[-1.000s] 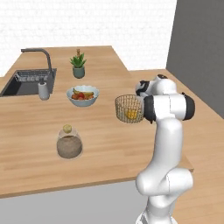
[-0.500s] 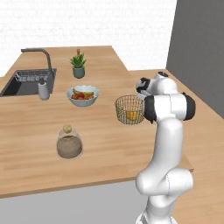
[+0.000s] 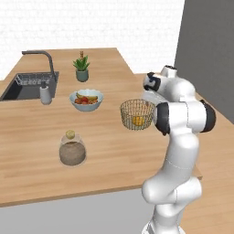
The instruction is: Open the cabinet, pick up the bread from the cabinet and place it in the basket. Then move the basket to the dining counter.
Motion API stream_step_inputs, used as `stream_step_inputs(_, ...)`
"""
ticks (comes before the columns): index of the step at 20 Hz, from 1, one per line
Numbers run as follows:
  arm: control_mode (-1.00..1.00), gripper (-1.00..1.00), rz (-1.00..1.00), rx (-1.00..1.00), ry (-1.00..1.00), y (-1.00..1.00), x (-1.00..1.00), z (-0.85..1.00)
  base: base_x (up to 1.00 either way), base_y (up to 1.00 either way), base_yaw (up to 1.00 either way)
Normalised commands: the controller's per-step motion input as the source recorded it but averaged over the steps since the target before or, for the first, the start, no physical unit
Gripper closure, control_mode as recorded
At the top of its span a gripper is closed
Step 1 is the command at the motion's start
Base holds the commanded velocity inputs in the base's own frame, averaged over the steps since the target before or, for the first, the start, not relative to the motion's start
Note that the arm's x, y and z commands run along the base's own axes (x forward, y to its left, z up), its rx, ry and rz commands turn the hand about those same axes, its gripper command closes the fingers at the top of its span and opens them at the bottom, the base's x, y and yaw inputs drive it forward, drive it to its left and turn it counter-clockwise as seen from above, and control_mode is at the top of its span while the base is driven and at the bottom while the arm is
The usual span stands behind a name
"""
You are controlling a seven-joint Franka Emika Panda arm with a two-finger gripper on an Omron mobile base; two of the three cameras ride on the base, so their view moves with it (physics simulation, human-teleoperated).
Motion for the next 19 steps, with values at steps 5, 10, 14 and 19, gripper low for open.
stream_step_inputs(5, -1.0, -1.0, 0.21, 0.0, 0.04, 0.59, -0.99, 0.44, 0.0, 0.0, 0.0)
stream_step_inputs(10, -1.0, -1.0, 0.11, -0.04, -0.18, 0.35, -1.0, 0.59, 0.0, 0.0, 0.0)
stream_step_inputs(14, -1.0, -1.0, 0.09, -0.12, -0.33, 0.31, -1.0, 0.53, 0.0, 0.0, 0.0)
stream_step_inputs(19, -1.0, -1.0, 0.0, -0.12, -0.2, 0.18, -1.0, 0.44, 0.0, 0.0, 0.0)
